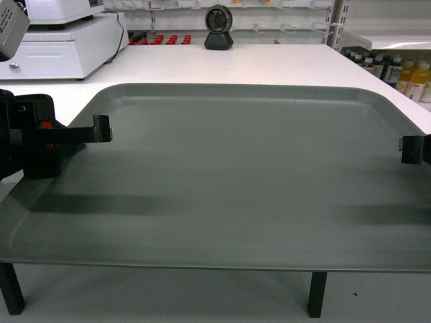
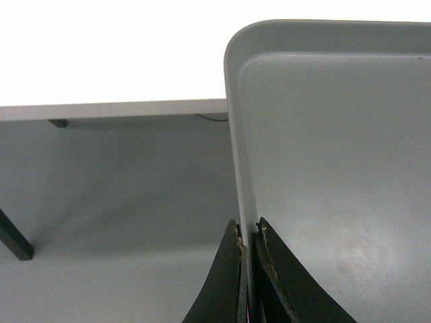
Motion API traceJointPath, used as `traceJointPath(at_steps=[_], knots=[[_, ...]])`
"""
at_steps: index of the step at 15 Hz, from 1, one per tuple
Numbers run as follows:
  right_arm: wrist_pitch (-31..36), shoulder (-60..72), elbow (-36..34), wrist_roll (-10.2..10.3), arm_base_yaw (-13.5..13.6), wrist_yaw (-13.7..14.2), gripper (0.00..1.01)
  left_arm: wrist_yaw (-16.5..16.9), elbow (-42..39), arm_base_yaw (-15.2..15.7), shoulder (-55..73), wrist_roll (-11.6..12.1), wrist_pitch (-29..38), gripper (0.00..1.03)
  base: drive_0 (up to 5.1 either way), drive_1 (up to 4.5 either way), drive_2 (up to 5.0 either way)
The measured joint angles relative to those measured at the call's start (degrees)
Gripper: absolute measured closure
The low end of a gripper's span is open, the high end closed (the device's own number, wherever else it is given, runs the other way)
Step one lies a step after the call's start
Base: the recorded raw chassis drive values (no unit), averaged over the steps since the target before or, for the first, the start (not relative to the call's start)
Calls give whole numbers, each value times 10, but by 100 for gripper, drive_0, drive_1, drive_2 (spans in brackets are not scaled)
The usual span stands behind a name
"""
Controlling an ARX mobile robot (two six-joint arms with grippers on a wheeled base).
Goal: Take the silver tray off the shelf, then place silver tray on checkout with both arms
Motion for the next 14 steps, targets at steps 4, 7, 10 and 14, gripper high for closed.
traceJointPath(at_steps=[4,7,10,14], knots=[[-2,0,0,0,0,0,98,0,0,0,0,0,-3,100,3,427,-422],[2,0,0,0,0,-1,98,0,0,0,0,0,-1,100,0,425,-425],[1,0,0,0,0,0,98,-1,0,0,0,0,0,100,-1,424,-427],[1,1,0,0,0,-1,98,1,0,0,2,0,1,100,-5,208,-218]])
